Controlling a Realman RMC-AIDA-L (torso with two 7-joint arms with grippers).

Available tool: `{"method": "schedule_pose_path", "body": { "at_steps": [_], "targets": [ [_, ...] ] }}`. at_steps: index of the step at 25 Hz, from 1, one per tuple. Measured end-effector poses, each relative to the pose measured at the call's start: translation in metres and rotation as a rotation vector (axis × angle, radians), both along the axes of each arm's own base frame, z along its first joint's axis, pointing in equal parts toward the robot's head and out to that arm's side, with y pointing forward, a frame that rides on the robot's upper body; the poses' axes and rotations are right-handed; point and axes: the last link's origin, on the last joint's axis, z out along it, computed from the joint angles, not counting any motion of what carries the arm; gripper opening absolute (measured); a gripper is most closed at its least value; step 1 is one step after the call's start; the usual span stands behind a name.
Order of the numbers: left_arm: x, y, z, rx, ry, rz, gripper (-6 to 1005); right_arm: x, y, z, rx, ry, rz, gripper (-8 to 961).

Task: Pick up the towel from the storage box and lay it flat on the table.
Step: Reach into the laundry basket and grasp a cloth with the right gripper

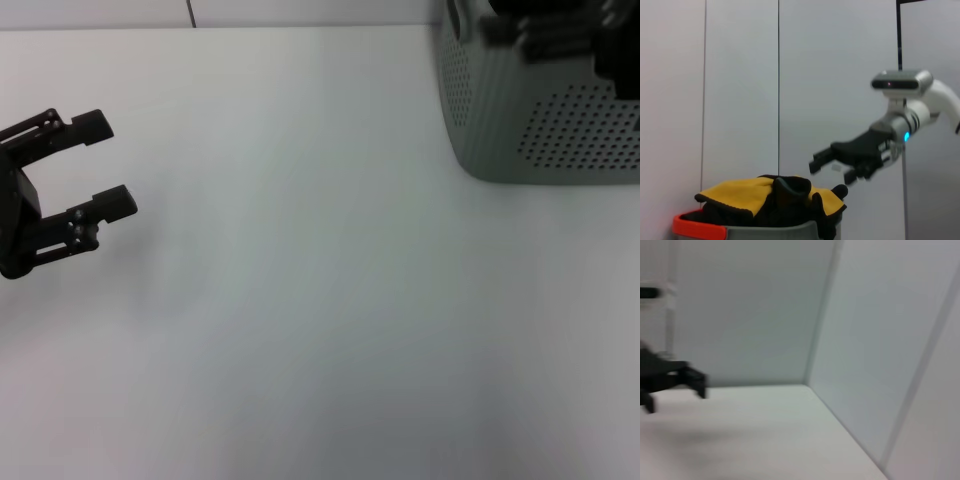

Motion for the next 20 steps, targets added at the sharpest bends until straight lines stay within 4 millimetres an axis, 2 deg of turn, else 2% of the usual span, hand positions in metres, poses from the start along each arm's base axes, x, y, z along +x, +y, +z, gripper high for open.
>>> {"method": "schedule_pose_path", "body": {
  "at_steps": [4, 8, 13, 16, 17, 20],
  "targets": [
    [-0.002, 0.002, -0.002, 0.007, 0.007, 0.017, 745, -0.019, -0.001, 0.036, 0.083, -0.075, -0.121, 780],
    [-0.002, 0.005, -0.004, 0.013, 0.013, 0.026, 746, -0.037, -0.002, 0.066, 0.261, -0.157, -0.256, 780],
    [0.0, 0.006, -0.005, 0.009, 0.015, 0.021, 746, -0.046, 0.006, 0.077, 0.354, -0.246, -0.483, 779],
    [0.004, 0.012, -0.008, 0.003, 0.027, 0.007, 746, -0.041, 0.009, 0.079, 0.395, -0.279, -0.582, 771],
    [0.005, 0.014, -0.011, 0.005, 0.035, 0.003, 746, -0.032, 0.012, 0.079, 0.453, -0.326, -0.681, 764],
    [0.007, 0.018, -0.013, 0.014, 0.046, -0.001, 747, -0.026, 0.013, 0.075, 0.478, -0.352, -0.725, 741]
  ]
}}
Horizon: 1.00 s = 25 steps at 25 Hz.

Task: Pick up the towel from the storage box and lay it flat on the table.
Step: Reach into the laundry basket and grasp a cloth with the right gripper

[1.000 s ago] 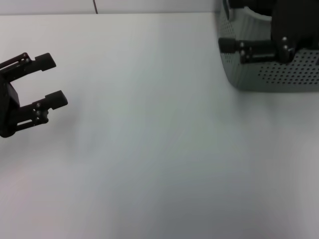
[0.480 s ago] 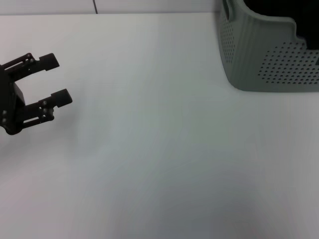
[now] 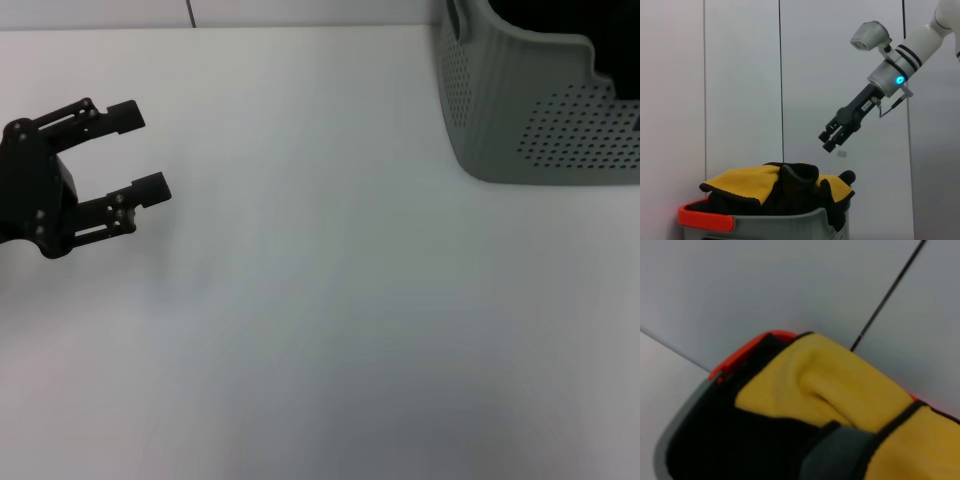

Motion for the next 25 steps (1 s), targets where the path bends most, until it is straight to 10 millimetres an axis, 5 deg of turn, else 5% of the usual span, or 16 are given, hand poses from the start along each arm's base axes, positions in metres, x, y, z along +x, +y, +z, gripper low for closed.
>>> {"method": "schedule_pose_path", "body": {
  "at_steps": [9, 25],
  "targets": [
    [0.001, 0.003, -0.005, -0.014, 0.027, -0.011, 746, 0.025, 0.017, -0.013, 0.029, 0.011, -0.046, 596],
    [-0.003, -0.001, -0.011, -0.011, 0.035, 0.004, 746, 0.035, 0.051, -0.032, 0.008, 0.067, -0.029, 596]
  ]
}}
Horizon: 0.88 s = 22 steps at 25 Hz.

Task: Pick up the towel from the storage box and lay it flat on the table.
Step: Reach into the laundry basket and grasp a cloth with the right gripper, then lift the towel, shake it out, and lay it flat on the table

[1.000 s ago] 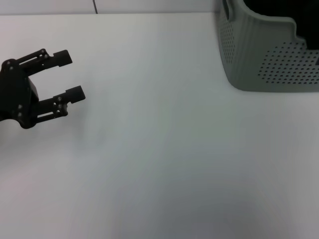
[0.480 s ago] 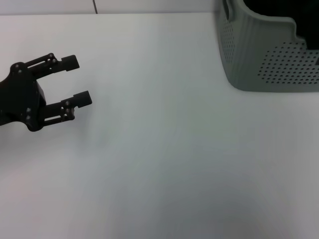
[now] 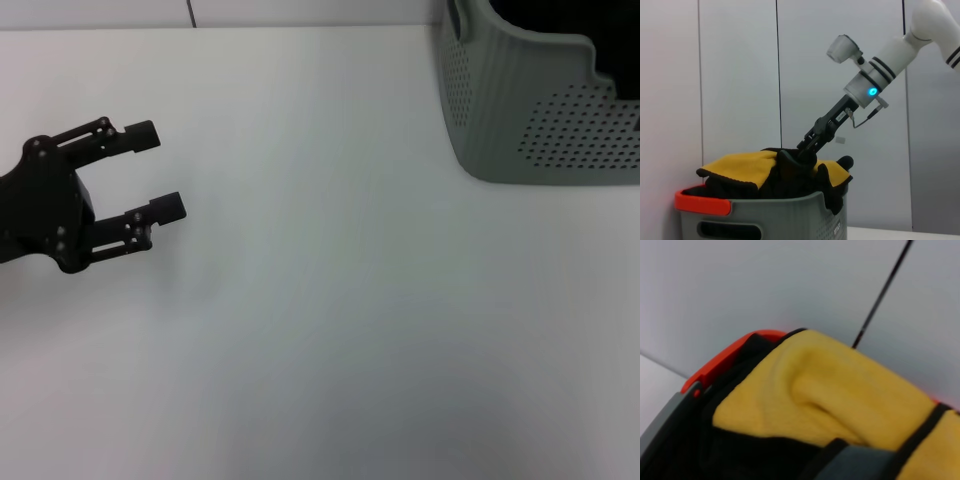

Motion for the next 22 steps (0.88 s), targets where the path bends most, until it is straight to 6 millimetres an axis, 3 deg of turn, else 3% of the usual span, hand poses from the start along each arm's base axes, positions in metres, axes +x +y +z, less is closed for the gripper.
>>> {"method": "schedule_pose_path", "body": {
  "at_steps": [7, 14, 22],
  "targets": [
    [-0.001, 0.0, -0.001, 0.008, 0.007, 0.0, 746, 0.006, 0.003, -0.013, -0.047, -0.012, -0.038, 596],
    [-0.004, -0.004, -0.005, 0.012, 0.007, 0.003, 747, 0.008, -0.003, -0.006, -0.021, -0.046, -0.015, 519],
    [-0.007, -0.01, -0.009, 0.022, 0.01, 0.005, 745, 0.007, -0.014, 0.01, 0.071, -0.052, 0.103, 183]
  ]
}}
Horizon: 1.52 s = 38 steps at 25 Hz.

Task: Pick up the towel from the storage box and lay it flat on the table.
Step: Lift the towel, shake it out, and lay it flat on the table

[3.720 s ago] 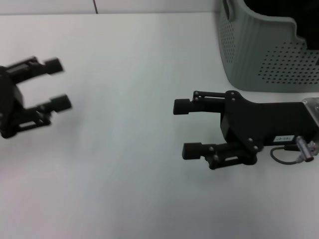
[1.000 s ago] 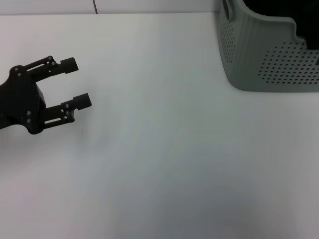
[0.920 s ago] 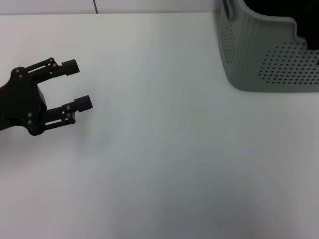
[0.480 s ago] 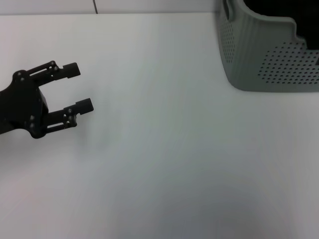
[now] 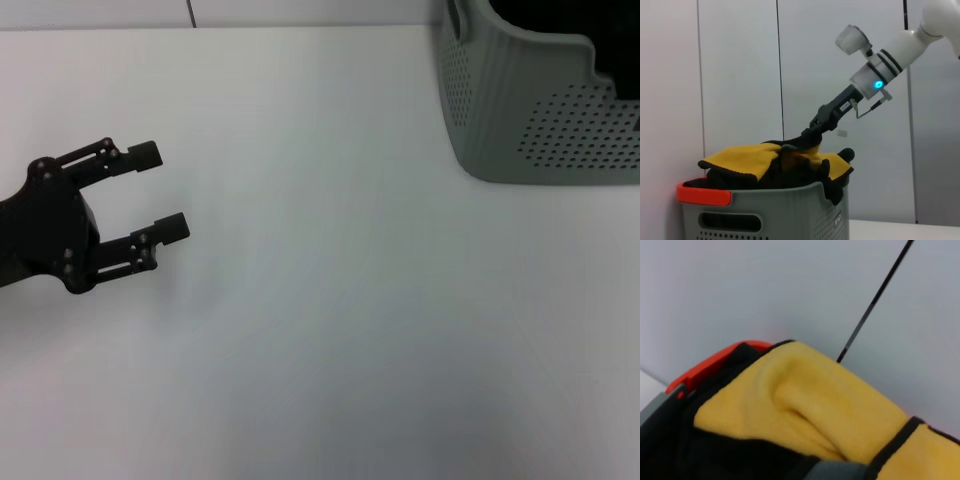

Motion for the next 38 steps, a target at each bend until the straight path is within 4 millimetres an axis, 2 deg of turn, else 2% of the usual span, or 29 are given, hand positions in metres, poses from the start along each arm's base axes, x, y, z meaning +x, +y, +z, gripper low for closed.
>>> {"method": "schedule_pose_path", "body": {
  "at_steps": [3, 8, 11, 15, 21, 27, 30, 33, 38],
  "targets": [
    [0.0, -0.001, -0.001, 0.004, 0.001, -0.002, 746, 0.004, -0.002, 0.002, 0.014, 0.006, 0.001, 76],
    [-0.001, -0.003, -0.003, 0.015, 0.003, -0.006, 743, 0.018, -0.001, -0.002, -0.009, 0.017, -0.052, -1],
    [-0.002, -0.002, -0.004, 0.02, 0.005, 0.001, 743, 0.023, -0.003, -0.001, -0.001, 0.029, -0.052, -1],
    [-0.002, -0.002, -0.004, 0.031, -0.005, 0.007, 743, 0.011, -0.01, 0.01, 0.025, 0.105, 0.05, 0],
    [-0.003, 0.001, 0.008, 0.144, -0.1, 0.057, 742, -0.015, -0.028, 0.034, -0.043, 0.409, 0.42, 0],
    [-0.004, 0.002, 0.027, 0.303, -0.264, 0.117, 742, -0.015, -0.043, 0.068, -0.247, 0.822, 0.796, 1],
    [-0.005, 0.001, 0.037, 0.349, -0.321, 0.136, 742, -0.004, -0.039, 0.081, -0.37, 1.043, 0.898, 1],
    [-0.004, 0.003, 0.042, 0.353, -0.349, 0.141, 741, 0.005, -0.036, 0.085, -0.47, 1.176, 0.948, 2],
    [0.003, 0.005, 0.043, 0.33, -0.37, 0.108, 741, -0.002, -0.034, 0.079, -0.566, 1.221, 0.982, 2]
  ]
}}
